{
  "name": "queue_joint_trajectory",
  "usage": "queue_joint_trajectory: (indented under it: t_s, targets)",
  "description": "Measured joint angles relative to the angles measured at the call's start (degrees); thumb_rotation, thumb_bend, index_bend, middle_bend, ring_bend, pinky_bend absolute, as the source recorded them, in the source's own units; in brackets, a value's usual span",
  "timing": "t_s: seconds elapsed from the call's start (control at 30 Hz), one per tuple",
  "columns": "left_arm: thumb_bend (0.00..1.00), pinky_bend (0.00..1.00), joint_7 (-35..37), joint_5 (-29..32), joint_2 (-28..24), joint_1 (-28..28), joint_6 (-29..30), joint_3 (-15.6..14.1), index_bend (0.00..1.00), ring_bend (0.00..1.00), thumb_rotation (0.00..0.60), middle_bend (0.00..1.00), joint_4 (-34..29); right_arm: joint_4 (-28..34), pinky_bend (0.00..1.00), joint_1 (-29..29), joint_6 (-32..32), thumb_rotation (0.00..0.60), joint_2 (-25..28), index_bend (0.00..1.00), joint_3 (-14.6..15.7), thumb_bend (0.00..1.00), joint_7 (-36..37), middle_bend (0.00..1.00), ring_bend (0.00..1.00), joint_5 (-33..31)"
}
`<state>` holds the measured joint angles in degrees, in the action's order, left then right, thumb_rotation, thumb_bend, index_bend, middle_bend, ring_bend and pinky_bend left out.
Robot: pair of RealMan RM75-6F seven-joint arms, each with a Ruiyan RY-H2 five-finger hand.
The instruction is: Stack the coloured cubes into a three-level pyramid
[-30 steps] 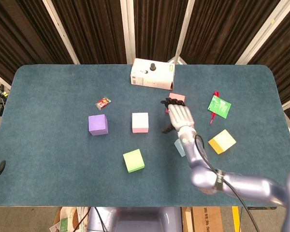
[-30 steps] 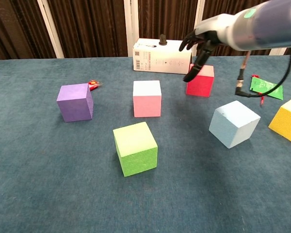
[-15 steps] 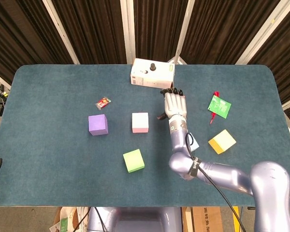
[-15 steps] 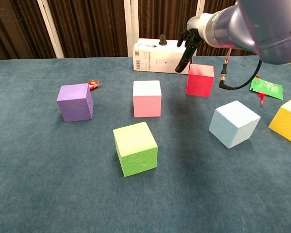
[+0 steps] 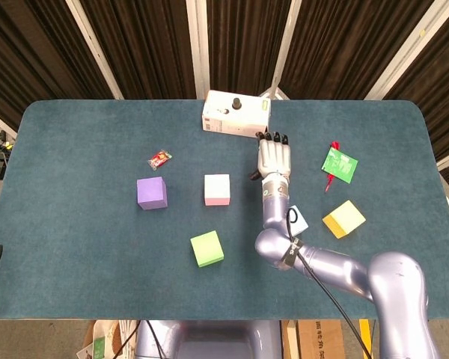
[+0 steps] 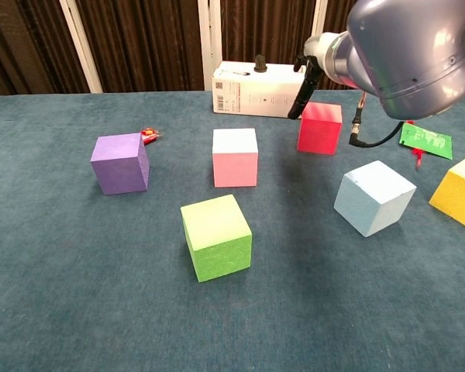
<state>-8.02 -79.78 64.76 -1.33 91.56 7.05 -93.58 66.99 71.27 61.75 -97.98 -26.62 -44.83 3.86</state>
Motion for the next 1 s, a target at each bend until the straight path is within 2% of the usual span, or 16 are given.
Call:
queue_joint_trajectory:
  t_s: [0.4,0.67,1.0]
  targets:
    - [0.39,0.0,-0.9,0.0,0.2,0.0,0.1,0.0,0.05,0.0,0.6,0.0,-0.3,-9.9,0.0,-0.4,-4.2,0.6,-3.8,0.1,-0.7,0.18,-3.4,0.12,0.06,-1.6]
    - [0.39,0.0,-1.5,-0.2,0.4,0.0,0.1,-0.2,0.05,0.0,0.6,0.0,-0.5,-15.1,0.0,-1.2,-6.5,0.6,-5.9,0.15,-1.4,0.18,-3.4,0.12,0.06,0.5]
    - [0.39,0.0,-2.1,-0.3,0.5,0.1,0.3,-0.3,0.05,0.0,0.6,0.0,-0.8,-20.9,0.0,-1.6,-9.0,0.6,-8.4,0.2,-2.3,0.18,-3.4,0.18,0.06,3.2]
